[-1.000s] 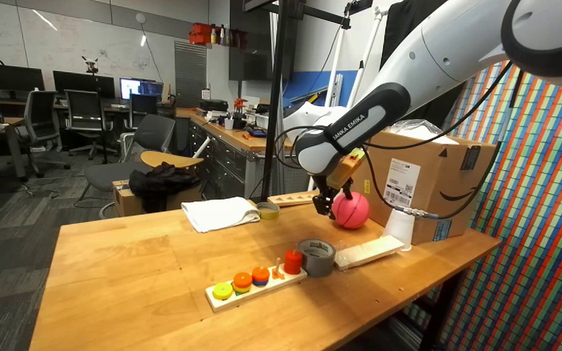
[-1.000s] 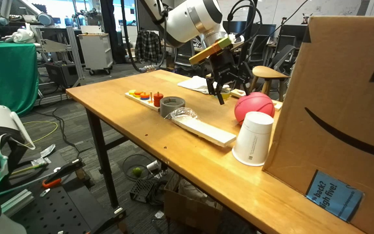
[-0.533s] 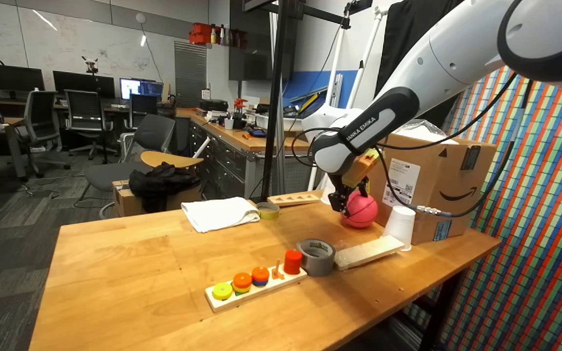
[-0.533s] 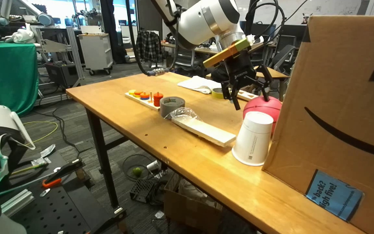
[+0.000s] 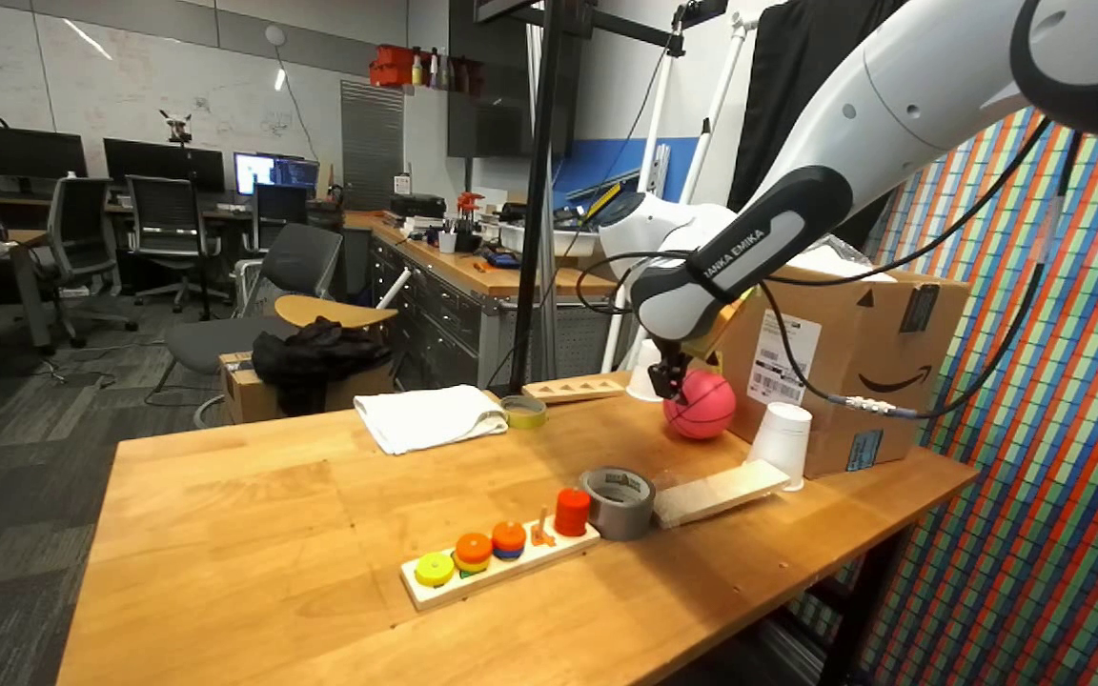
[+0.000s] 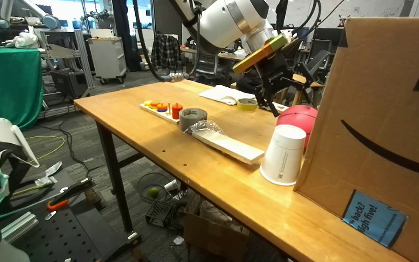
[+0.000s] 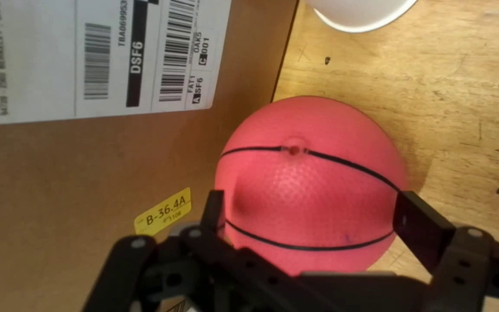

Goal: Move the basketball to the right

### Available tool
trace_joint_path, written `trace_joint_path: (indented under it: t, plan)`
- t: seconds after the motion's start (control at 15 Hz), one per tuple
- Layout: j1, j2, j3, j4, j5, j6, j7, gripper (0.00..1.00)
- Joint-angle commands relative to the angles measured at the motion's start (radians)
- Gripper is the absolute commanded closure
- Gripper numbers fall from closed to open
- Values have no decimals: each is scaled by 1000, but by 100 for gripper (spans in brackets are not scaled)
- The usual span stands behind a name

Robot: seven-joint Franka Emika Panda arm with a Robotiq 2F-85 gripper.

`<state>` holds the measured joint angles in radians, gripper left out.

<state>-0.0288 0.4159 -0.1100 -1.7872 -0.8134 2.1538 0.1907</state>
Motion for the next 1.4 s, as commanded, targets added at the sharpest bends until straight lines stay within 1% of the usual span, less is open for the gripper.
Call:
trace_joint_path:
  t: [0.0, 0.27, 0.4, 0.53, 0.67, 0.93, 1.07, 1.2, 1.33]
  plan:
    - [29, -92, -17, -115, -132, 58, 57, 0]
    - [26, -148, -1, -201, -240, 71, 108, 0]
    - [22, -172, 7, -235, -268, 73, 125, 0]
    - [19, -195, 18, -266, -272, 82, 131, 0]
    - [22, -226, 36, -303, -256, 103, 131, 0]
    - [52, -340, 105, -419, -233, 237, 127, 0]
    - [74, -379, 142, -456, -218, 293, 111, 0]
    - [93, -397, 171, -474, -168, 326, 81, 0]
    - [107, -402, 190, -486, -93, 344, 43, 0]
